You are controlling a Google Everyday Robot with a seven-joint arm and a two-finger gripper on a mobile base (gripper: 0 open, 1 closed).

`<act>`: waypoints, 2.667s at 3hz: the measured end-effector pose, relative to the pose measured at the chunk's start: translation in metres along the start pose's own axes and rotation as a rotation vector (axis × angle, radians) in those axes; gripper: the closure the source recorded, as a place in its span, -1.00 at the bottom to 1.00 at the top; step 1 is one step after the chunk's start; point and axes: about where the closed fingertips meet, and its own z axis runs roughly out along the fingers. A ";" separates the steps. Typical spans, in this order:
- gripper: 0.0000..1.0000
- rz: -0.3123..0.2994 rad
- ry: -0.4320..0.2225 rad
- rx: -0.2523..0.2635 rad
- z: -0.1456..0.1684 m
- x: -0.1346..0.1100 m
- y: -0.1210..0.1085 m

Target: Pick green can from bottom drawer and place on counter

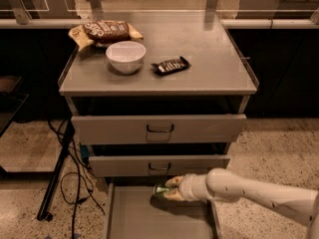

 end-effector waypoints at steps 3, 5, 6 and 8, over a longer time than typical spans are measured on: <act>1.00 -0.088 0.018 0.005 -0.062 -0.066 -0.115; 0.18 -0.088 0.018 0.005 -0.061 -0.066 -0.115; -0.44 -0.088 0.018 0.005 -0.061 -0.066 -0.115; -1.00 -0.088 0.018 0.005 -0.062 -0.064 -0.106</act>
Offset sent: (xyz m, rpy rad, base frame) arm 0.1095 -0.0378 0.1564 -0.0707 -0.0620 0.0771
